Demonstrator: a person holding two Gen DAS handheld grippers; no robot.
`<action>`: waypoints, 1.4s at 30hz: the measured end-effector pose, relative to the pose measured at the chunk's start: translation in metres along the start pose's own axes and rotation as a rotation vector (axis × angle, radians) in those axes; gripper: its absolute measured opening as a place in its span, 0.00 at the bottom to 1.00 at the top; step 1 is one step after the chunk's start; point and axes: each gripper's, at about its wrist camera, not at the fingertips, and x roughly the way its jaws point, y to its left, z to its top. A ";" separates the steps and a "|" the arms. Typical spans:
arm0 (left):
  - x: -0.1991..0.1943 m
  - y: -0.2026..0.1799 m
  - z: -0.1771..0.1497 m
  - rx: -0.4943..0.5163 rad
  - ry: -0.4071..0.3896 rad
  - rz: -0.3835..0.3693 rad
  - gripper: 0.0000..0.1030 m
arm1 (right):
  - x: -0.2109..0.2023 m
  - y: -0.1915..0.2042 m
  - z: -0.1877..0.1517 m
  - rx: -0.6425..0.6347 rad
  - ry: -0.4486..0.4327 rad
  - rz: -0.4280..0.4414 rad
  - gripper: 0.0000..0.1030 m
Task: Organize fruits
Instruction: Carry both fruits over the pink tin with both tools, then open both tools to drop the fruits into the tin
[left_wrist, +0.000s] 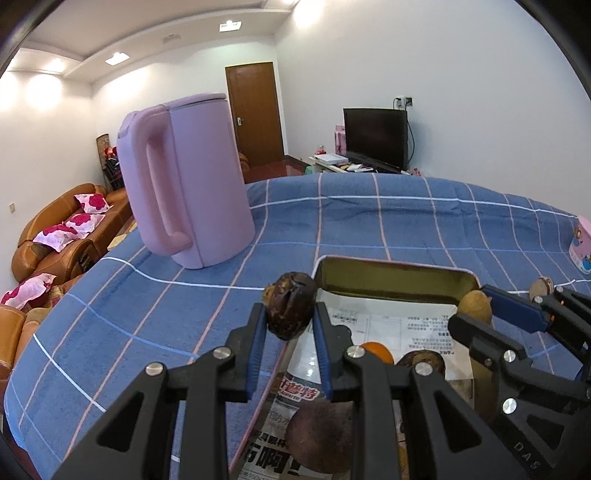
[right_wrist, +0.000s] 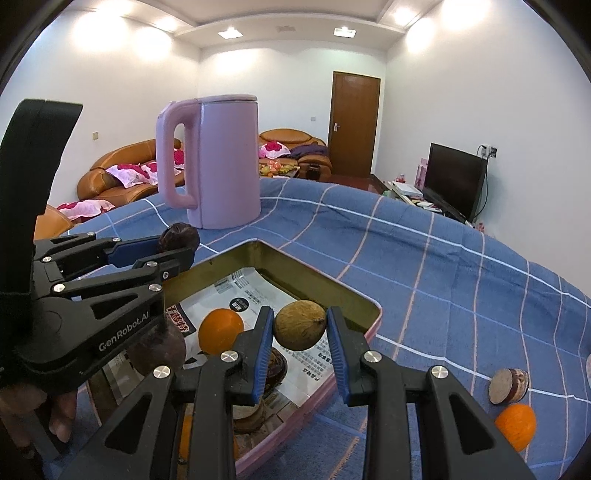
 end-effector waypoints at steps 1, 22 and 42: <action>0.001 -0.001 0.000 0.006 0.003 0.003 0.26 | 0.000 0.000 0.000 -0.002 0.002 0.001 0.30; -0.004 -0.009 0.000 0.023 0.010 0.010 0.53 | 0.005 -0.003 -0.001 0.014 0.037 0.010 0.50; -0.039 -0.069 0.008 0.073 -0.033 -0.100 0.76 | -0.062 -0.114 -0.042 0.136 0.072 -0.283 0.54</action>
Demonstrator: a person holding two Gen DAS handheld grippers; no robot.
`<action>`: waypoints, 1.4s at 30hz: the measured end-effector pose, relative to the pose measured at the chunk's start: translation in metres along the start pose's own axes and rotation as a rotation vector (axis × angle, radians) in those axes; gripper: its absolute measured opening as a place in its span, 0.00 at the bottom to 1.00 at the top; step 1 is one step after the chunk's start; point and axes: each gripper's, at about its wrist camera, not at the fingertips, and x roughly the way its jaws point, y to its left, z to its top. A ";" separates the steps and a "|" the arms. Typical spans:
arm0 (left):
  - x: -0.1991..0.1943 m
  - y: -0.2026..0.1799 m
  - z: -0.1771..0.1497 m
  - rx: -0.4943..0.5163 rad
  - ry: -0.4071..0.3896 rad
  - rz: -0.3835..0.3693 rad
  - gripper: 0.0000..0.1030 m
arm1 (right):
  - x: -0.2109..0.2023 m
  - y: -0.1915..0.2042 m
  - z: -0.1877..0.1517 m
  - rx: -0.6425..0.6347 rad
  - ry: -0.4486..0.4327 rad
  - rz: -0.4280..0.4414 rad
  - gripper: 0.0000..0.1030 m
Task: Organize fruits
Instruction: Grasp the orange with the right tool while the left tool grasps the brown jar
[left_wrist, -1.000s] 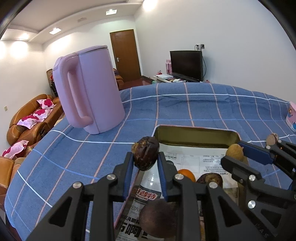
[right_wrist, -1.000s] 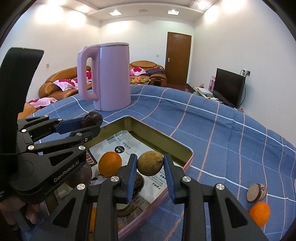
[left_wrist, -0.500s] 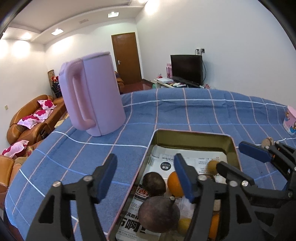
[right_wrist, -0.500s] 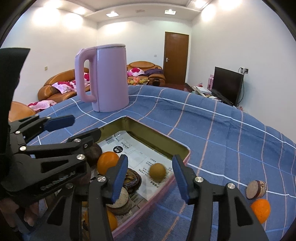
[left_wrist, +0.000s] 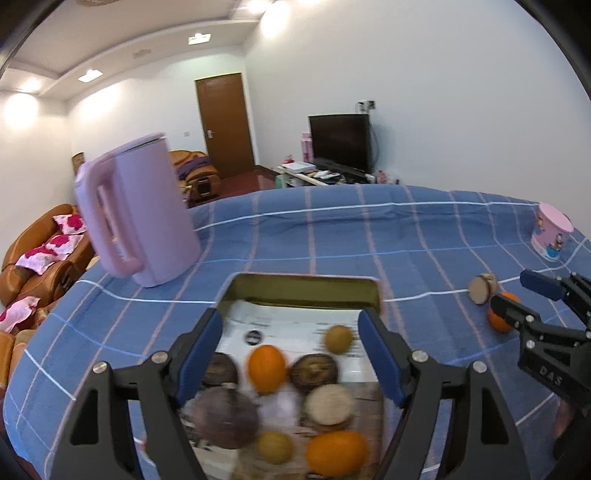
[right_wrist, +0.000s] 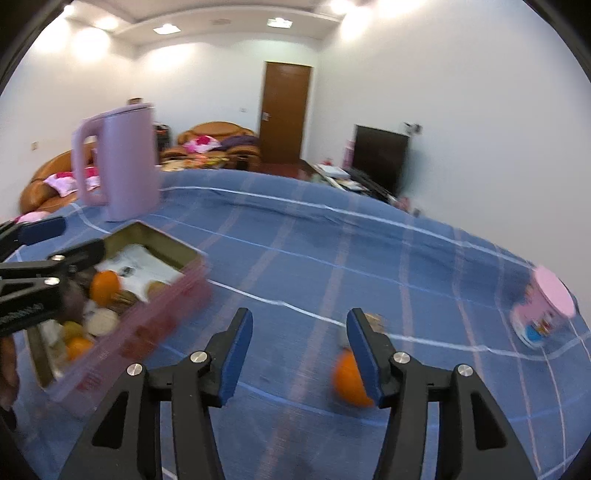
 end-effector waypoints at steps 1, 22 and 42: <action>0.000 -0.006 0.001 0.008 0.002 -0.009 0.76 | 0.002 -0.007 -0.003 0.010 0.016 -0.013 0.54; 0.011 -0.078 0.014 0.097 0.046 -0.079 0.86 | 0.043 -0.038 -0.014 0.085 0.212 0.085 0.49; 0.052 -0.157 0.023 0.115 0.153 -0.197 0.86 | 0.022 -0.117 -0.027 0.260 0.123 -0.082 0.47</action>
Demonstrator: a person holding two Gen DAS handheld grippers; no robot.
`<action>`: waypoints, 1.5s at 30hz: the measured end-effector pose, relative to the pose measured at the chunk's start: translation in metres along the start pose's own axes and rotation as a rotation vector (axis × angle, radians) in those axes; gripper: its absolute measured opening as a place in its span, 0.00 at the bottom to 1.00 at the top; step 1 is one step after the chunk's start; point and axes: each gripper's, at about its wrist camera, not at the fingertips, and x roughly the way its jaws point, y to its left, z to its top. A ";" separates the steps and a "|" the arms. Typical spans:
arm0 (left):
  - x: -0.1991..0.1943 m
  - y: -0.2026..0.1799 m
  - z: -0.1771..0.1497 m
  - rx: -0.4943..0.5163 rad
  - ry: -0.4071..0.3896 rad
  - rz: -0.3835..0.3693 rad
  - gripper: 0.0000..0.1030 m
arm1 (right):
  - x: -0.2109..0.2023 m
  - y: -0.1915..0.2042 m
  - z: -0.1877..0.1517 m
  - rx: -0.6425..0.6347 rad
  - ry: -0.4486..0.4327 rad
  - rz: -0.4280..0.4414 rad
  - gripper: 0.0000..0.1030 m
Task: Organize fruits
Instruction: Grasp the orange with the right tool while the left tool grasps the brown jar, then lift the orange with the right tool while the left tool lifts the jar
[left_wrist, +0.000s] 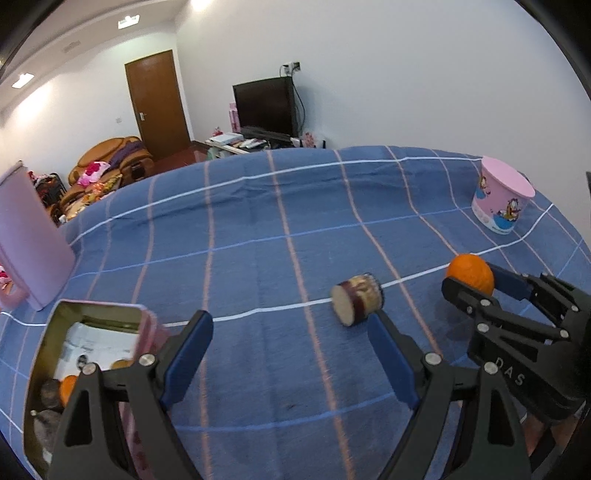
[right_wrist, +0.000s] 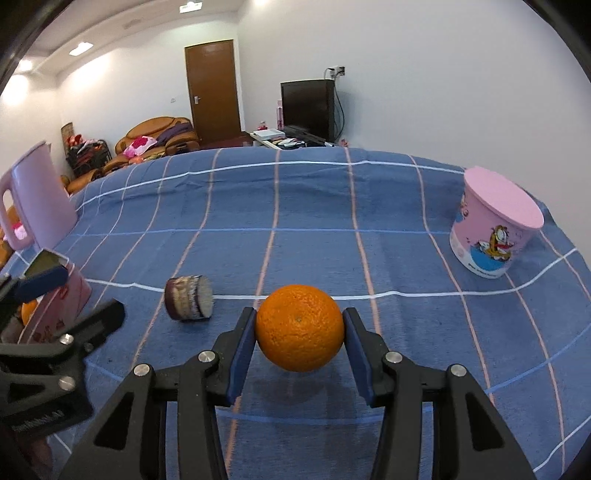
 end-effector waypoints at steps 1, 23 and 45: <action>0.003 -0.003 0.001 0.000 0.004 -0.003 0.86 | -0.001 -0.003 0.000 0.010 -0.002 -0.002 0.47; 0.051 -0.025 0.010 0.001 0.103 -0.134 0.41 | -0.012 -0.030 0.001 0.073 -0.010 -0.020 0.48; 0.025 -0.004 -0.005 -0.043 0.034 -0.116 0.40 | -0.015 -0.003 0.005 -0.014 -0.090 0.084 0.48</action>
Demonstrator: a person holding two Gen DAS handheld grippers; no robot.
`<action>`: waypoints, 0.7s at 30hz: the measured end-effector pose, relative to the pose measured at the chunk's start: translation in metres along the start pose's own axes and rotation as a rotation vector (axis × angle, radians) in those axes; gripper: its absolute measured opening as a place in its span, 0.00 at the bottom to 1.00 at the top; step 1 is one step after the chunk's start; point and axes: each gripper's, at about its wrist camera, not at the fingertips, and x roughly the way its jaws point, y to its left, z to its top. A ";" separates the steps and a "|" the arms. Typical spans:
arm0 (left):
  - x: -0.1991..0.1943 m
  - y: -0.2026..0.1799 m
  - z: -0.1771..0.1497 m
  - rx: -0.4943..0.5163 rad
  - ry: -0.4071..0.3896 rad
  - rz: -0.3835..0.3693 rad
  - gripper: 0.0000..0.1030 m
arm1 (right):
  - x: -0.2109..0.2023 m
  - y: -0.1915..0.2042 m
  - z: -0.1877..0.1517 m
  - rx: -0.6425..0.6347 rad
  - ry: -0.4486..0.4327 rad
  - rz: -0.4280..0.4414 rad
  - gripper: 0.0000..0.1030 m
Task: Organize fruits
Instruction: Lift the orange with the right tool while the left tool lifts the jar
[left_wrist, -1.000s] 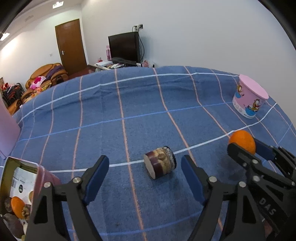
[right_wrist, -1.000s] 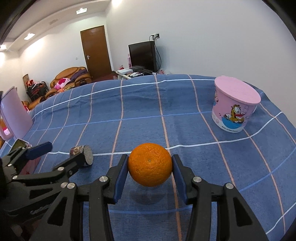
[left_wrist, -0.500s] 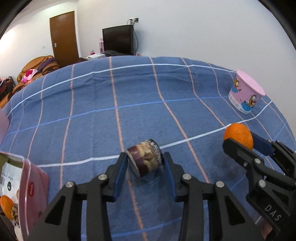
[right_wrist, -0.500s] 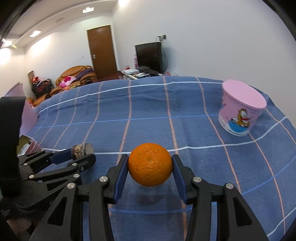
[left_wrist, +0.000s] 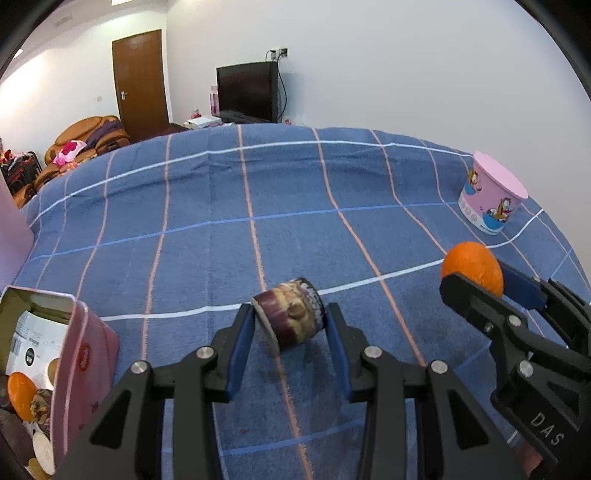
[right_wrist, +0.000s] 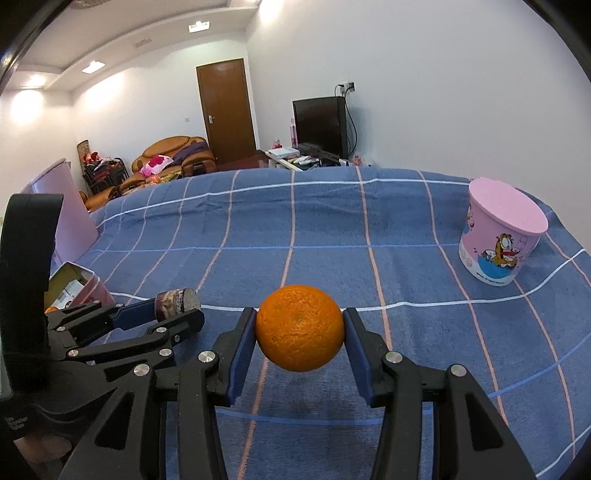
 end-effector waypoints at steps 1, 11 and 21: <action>-0.003 0.001 -0.001 0.000 -0.010 0.004 0.40 | -0.001 0.001 0.000 -0.003 -0.010 0.003 0.48; -0.018 0.002 -0.005 0.004 -0.082 0.035 0.40 | -0.012 0.010 -0.004 -0.019 -0.060 0.007 0.48; -0.027 0.005 -0.008 -0.003 -0.121 0.054 0.40 | -0.024 0.018 -0.007 -0.050 -0.123 -0.008 0.48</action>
